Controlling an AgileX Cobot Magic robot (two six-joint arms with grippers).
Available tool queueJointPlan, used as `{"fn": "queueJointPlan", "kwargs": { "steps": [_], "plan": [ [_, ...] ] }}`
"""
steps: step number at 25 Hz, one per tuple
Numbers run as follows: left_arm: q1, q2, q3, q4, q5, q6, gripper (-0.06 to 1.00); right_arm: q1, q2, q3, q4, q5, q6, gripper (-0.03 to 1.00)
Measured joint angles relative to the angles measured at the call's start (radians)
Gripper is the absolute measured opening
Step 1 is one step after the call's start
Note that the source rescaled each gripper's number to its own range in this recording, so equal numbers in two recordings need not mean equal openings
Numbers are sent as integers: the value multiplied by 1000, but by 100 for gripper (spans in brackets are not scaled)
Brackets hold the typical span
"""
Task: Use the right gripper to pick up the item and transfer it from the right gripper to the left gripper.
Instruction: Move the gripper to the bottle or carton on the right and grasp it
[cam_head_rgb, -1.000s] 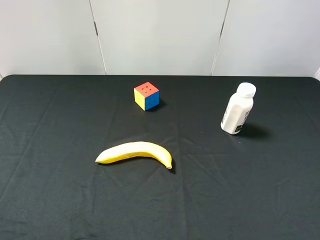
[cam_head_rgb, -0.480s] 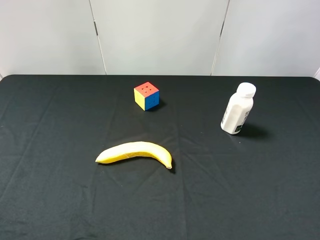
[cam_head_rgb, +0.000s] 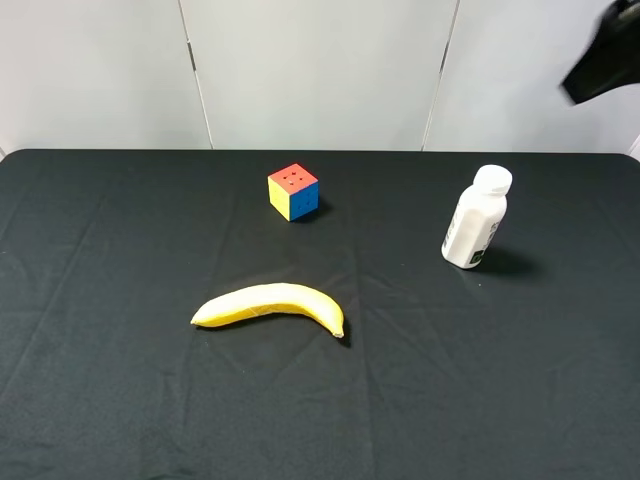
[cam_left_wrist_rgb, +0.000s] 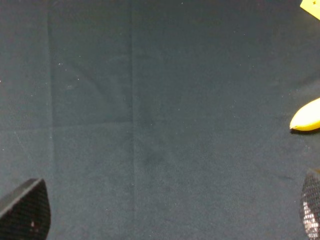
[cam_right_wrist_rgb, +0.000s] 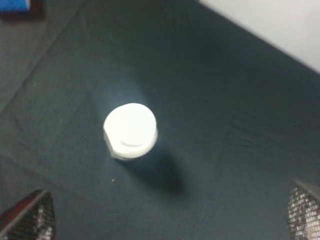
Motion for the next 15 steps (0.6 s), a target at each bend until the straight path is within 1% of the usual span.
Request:
{"fn": "queueJointPlan", "kwargs": {
  "steps": [5, 11, 15],
  "plan": [
    [0, 0, 0, 0, 0, 0, 100, 0, 172, -48, 18, 35, -68, 100],
    [0, 0, 0, 0, 0, 0, 100, 0, 290, -49, 34, 16, -176, 100],
    [0, 0, 0, 0, 0, 0, 100, 0, 341, -53, 35, -4, -208, 100]
  ]
}}
